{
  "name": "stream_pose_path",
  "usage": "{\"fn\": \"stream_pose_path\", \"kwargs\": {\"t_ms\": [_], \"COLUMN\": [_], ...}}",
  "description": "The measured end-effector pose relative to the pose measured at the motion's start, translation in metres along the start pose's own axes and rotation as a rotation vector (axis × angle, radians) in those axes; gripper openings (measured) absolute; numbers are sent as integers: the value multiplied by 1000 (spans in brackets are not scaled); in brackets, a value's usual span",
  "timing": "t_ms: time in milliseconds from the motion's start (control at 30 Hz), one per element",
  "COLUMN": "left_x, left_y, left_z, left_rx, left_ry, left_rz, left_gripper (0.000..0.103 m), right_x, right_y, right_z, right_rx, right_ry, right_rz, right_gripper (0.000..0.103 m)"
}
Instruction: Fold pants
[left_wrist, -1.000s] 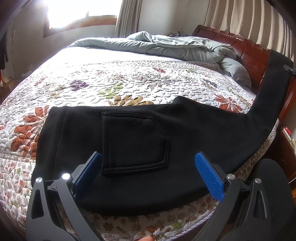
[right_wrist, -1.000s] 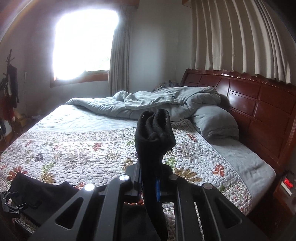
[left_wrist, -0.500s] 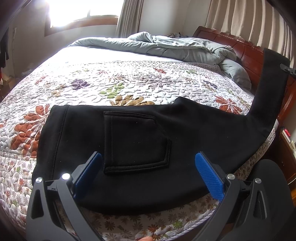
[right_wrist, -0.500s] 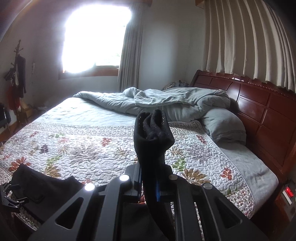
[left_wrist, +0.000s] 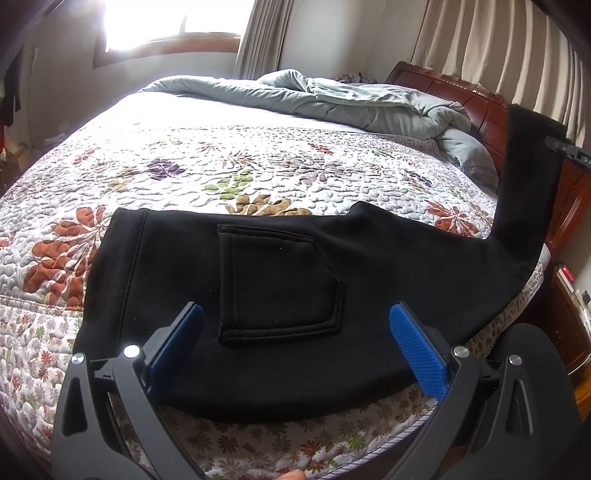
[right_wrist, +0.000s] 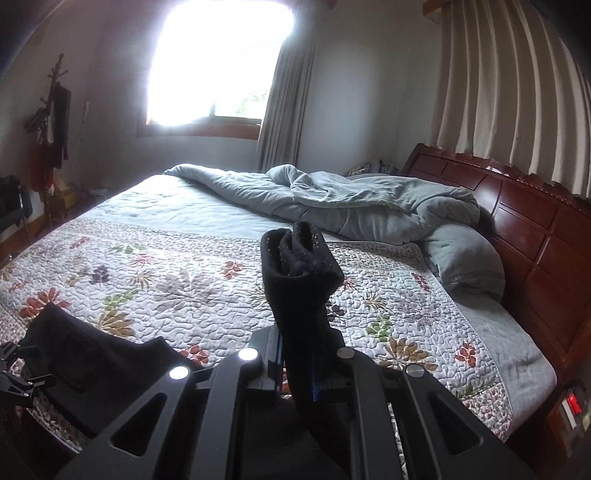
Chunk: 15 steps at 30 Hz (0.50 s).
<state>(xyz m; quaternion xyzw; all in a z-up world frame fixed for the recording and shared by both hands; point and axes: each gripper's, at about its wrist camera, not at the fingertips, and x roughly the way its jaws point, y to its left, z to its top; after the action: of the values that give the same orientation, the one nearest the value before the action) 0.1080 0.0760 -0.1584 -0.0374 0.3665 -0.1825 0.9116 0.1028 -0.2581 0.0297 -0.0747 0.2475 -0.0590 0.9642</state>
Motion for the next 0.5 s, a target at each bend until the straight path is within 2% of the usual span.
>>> {"fn": "stream_pose_path", "kwargs": {"t_ms": [500], "left_x": [-10], "left_y": [14], "left_z": [-1], "left_rx": [-39], "left_ry": [-17], "left_rz": [-14], "left_gripper": [100], "right_x": [24], "right_y": [55], "right_z": [-11], "right_rx": [-148], "right_ry": [70], "right_rz": [31], "right_gripper": [10]}}
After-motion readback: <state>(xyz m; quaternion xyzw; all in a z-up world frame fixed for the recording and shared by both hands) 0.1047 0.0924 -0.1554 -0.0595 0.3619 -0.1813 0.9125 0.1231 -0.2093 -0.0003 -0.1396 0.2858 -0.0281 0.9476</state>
